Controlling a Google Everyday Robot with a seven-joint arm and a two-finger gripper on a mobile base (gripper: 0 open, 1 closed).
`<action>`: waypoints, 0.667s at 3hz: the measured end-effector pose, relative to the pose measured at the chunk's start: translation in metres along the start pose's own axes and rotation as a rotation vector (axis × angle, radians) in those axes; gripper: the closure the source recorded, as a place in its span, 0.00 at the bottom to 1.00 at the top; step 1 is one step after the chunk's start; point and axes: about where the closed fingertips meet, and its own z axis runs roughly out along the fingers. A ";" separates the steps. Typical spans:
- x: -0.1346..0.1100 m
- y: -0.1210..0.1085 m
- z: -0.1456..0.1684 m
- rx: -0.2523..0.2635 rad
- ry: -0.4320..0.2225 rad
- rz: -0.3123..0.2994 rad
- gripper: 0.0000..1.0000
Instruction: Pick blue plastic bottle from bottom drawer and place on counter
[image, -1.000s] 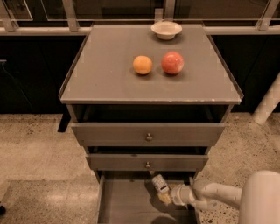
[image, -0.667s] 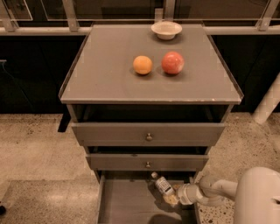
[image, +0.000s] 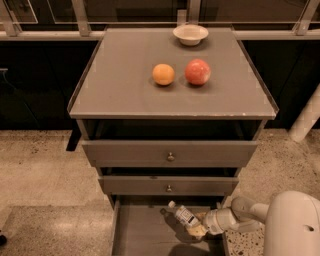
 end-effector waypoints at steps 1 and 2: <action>0.000 0.000 0.000 0.000 0.000 0.000 1.00; -0.013 0.014 -0.001 0.025 0.011 -0.014 1.00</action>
Offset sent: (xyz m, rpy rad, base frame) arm -0.0123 0.0446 0.0632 -0.1074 -0.0828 -0.0131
